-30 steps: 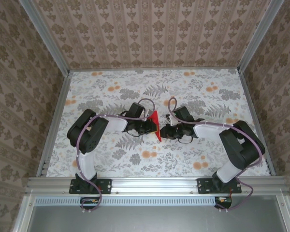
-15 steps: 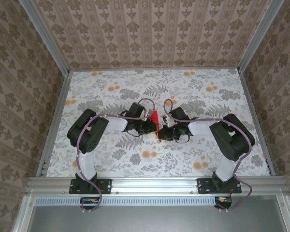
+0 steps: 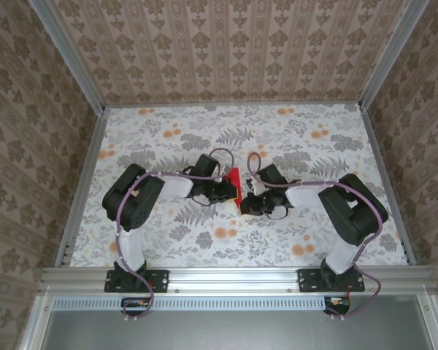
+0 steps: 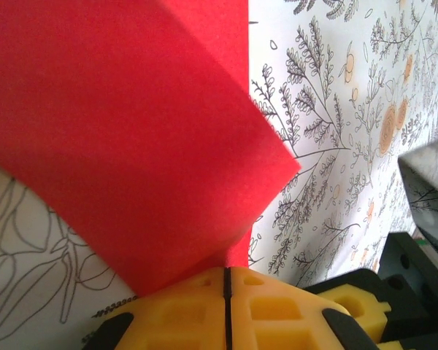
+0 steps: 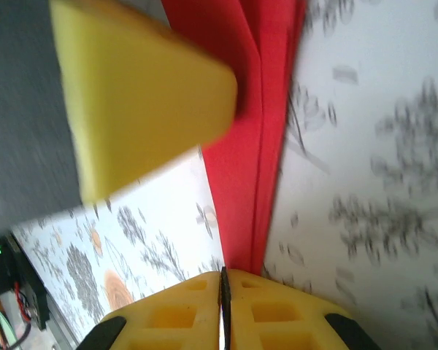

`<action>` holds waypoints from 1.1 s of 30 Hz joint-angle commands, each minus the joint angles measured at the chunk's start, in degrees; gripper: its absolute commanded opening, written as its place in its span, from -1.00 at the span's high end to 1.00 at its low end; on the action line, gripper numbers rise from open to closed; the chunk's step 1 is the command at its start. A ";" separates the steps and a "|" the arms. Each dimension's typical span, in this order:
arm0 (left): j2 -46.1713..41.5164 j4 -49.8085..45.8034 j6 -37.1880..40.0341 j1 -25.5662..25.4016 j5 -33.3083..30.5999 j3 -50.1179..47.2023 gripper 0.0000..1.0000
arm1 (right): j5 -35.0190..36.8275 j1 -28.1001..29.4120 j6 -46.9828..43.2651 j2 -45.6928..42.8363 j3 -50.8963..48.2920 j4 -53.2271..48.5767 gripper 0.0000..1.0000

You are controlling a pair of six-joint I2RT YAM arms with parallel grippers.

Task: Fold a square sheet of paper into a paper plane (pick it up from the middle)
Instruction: Fold the wing for the fifth time at the center of the table.

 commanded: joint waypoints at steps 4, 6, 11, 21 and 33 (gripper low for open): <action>2.66 -3.82 -0.27 0.40 -3.69 -0.40 0.81 | 4.28 1.00 0.04 -10.27 -2.87 -7.63 0.77; 2.35 -3.59 -0.19 0.40 -3.21 -0.31 0.81 | 7.81 1.00 1.58 -12.28 -1.96 -6.17 0.75; 1.70 -2.91 -0.33 0.15 -1.76 0.50 0.81 | 9.19 1.17 5.12 -8.03 3.37 -4.17 0.80; -0.47 -2.35 -0.72 0.33 -0.43 1.81 0.80 | 8.80 1.82 8.04 0.86 6.47 -0.93 0.92; -7.97 -0.12 7.28 5.67 3.42 1.56 0.61 | 9.67 1.36 2.99 3.01 3.60 -10.08 0.92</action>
